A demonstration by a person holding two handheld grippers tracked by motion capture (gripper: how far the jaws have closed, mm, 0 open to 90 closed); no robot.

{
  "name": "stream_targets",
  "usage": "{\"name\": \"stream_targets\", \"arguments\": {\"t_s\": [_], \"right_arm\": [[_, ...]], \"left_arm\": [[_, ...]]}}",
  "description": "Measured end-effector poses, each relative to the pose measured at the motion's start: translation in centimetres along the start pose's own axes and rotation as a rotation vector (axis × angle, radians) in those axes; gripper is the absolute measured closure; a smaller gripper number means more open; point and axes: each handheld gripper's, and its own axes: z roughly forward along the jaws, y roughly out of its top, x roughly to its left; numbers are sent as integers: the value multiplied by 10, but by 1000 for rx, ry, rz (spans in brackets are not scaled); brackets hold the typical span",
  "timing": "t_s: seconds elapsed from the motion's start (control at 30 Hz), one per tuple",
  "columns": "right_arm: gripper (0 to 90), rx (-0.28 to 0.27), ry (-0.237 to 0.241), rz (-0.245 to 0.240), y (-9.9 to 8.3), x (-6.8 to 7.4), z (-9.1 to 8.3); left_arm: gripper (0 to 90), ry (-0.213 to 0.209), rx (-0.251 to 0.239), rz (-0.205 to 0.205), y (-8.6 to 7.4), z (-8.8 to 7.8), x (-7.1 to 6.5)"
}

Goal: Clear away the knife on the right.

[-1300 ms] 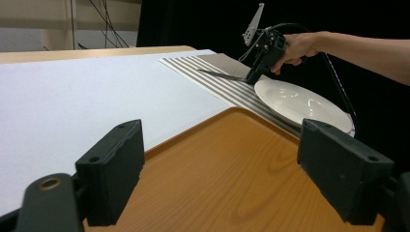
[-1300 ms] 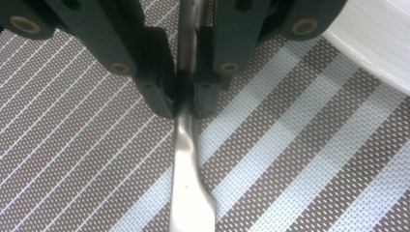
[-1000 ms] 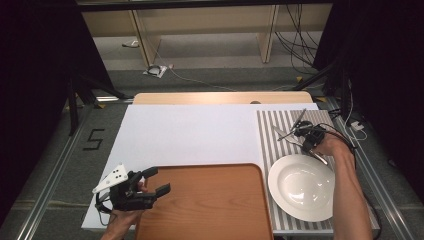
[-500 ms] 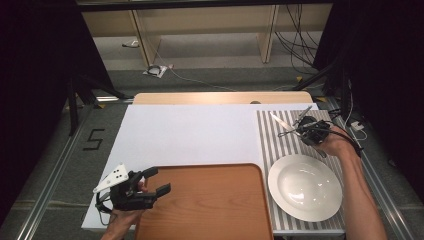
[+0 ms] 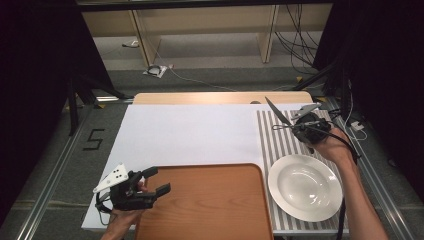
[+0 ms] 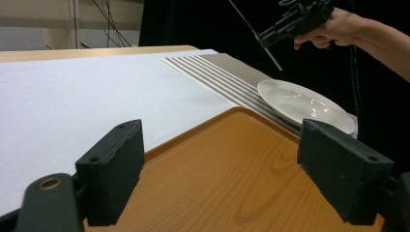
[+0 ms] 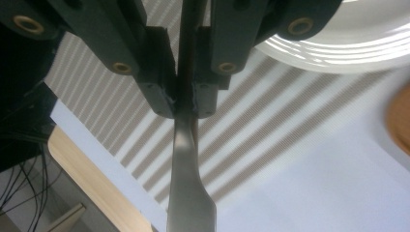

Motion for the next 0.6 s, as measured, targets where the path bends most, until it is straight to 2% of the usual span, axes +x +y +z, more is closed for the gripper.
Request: {"name": "stream_targets", "arguments": {"t_s": [0.17, 0.23, 0.4, 0.47, 0.6], "right_arm": [[806, -97, 51, 58, 2, 15, -17], [806, -162, 87, 57, 2, 22, -24], [807, -273, 157, 74, 6, 46, -45], [806, -305, 177, 71, 8, 56, -51], [806, -337, 226, 69, 7, 75, -57]], "left_arm": [[171, -1, -1, -1, 0, 0, 0], [171, -1, 2, 1, 0, 0, 0], [170, 0, 3, 0, 0, 0, 0], [170, 0, 0, -1, 0, 0, -1], [170, -1, -1, 1, 0, 0, 0]]}}
